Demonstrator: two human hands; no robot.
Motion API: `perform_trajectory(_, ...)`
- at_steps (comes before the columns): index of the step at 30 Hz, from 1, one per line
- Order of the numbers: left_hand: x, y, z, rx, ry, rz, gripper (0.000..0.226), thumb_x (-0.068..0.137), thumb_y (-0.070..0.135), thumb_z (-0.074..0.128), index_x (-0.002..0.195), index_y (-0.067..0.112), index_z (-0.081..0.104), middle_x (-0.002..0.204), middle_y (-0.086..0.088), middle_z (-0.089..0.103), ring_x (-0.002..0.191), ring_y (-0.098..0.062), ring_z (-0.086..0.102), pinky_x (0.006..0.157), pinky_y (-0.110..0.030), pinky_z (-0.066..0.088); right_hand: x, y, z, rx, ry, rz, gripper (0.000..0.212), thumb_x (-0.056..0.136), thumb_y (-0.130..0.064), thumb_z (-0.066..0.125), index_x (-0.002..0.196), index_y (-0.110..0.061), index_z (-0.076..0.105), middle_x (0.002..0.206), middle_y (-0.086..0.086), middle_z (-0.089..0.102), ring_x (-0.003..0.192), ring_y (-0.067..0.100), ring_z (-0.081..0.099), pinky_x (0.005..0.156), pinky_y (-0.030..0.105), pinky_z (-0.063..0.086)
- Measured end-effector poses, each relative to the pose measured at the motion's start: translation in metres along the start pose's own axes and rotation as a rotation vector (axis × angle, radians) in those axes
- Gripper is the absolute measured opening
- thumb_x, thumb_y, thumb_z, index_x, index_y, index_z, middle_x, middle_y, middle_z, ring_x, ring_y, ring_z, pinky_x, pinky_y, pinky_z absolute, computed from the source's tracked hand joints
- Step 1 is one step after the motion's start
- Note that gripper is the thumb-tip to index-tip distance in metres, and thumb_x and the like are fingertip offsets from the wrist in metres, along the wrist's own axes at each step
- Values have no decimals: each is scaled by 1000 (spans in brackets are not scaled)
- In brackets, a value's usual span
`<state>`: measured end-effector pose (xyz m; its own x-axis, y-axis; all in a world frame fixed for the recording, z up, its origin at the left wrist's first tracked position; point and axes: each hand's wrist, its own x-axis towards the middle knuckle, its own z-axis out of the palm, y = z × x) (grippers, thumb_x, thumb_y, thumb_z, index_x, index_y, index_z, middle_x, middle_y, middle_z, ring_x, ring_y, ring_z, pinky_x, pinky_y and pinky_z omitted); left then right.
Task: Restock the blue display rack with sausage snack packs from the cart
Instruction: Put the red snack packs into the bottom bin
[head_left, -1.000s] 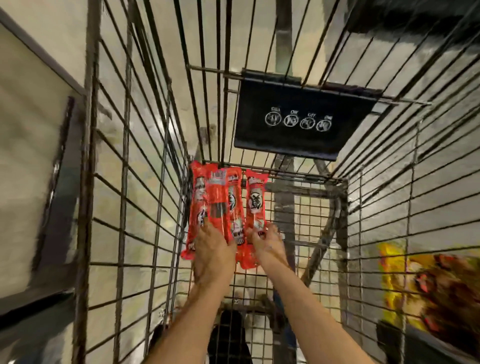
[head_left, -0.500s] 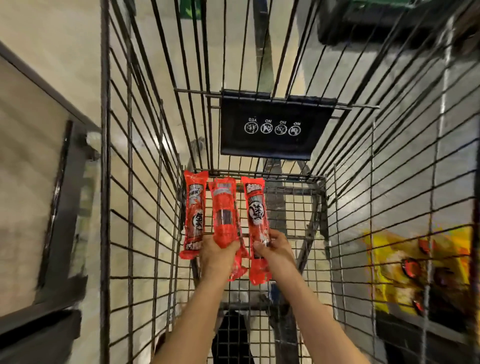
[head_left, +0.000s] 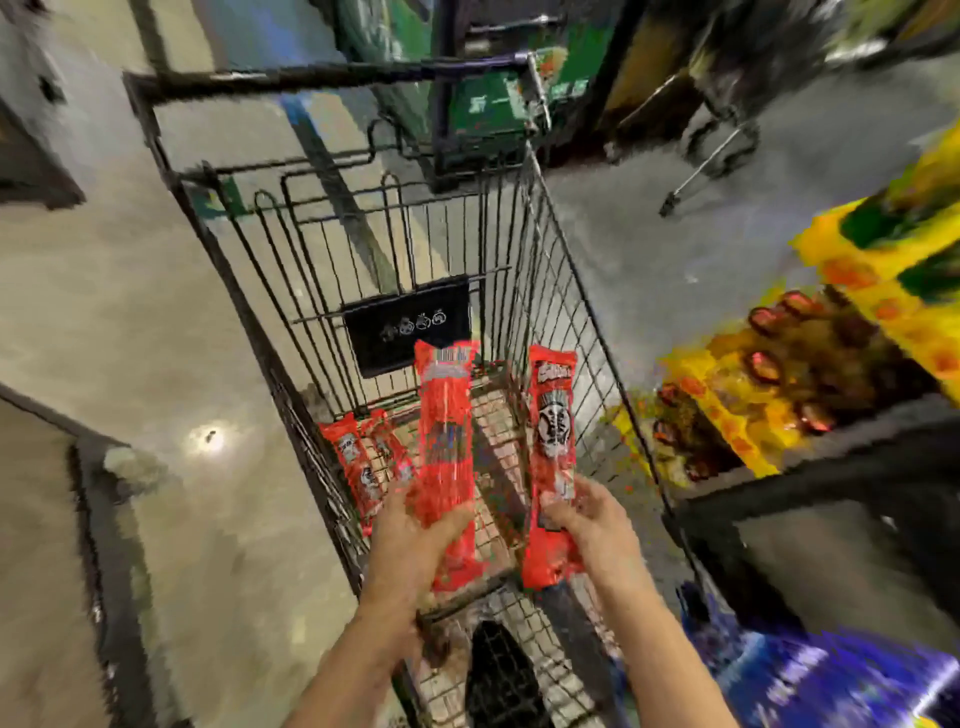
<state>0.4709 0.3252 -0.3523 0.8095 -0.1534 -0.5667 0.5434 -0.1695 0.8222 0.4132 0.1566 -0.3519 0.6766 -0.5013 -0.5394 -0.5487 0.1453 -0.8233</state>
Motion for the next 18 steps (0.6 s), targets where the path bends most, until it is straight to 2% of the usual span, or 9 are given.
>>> perform_trajectory(2, -32, 9, -23, 79, -74, 71, 49, 76, 17, 76, 119, 19, 52, 100, 4, 66, 83, -12, 66, 65, -24, 56, -46, 0, -8, 73, 52, -17, 27, 85, -3, 65, 108, -14, 60, 86, -5, 67, 57, -4, 64, 49, 13, 48)
perform_trajectory(5, -72, 13, -50, 132, -176, 144, 36, 77, 14, 74, 103, 29, 53, 97, 6, 65, 83, -9, 65, 59, -18, 52, -109, 14, -19, 146, 133, -43, 32, 83, -7, 67, 112, -18, 59, 100, -2, 70, 77, 7, 68, 61, 18, 51)
perform_trajectory(7, -92, 12, -56, 183, -228, 161, 34, 78, 10, 73, 97, 30, 54, 96, 3, 66, 85, -16, 66, 64, -28, 54, -146, 28, -28, 199, 198, -53, 30, 83, -4, 67, 110, -16, 60, 100, 1, 70, 81, 12, 65, 66, 18, 50)
perform_trajectory(9, -107, 9, -54, 240, -293, 169, 33, 77, 8, 74, 98, 27, 55, 98, -3, 67, 90, -25, 65, 74, -40, 55, -180, 42, -36, 258, 270, -53, 27, 83, -1, 66, 105, -15, 62, 94, 1, 70, 74, 6, 64, 63, 14, 49)
perform_trajectory(12, -130, 6, -37, 296, -417, 192, 36, 76, 8, 75, 100, 23, 54, 101, -4, 64, 89, -23, 63, 85, -44, 52, -222, 65, -51, 362, 396, -45, 26, 82, 1, 67, 98, -19, 63, 88, -2, 71, 71, 3, 66, 65, 18, 51)
perform_trajectory(15, -152, 0, -12, 334, -536, 216, 43, 71, 5, 80, 103, 14, 52, 100, -9, 62, 83, -17, 60, 79, -36, 51, -256, 83, -67, 438, 524, -57, 25, 81, 5, 66, 95, -15, 62, 88, 0, 70, 68, -1, 65, 63, 13, 50)
perform_trajectory(18, -181, -5, 17, 371, -649, 271, 35, 75, 0, 75, 93, 19, 51, 90, -5, 60, 76, -8, 56, 59, -17, 49, -290, 103, -87, 489, 624, -45, 27, 80, 5, 68, 103, -6, 61, 91, 7, 69, 66, 1, 66, 59, 13, 51)
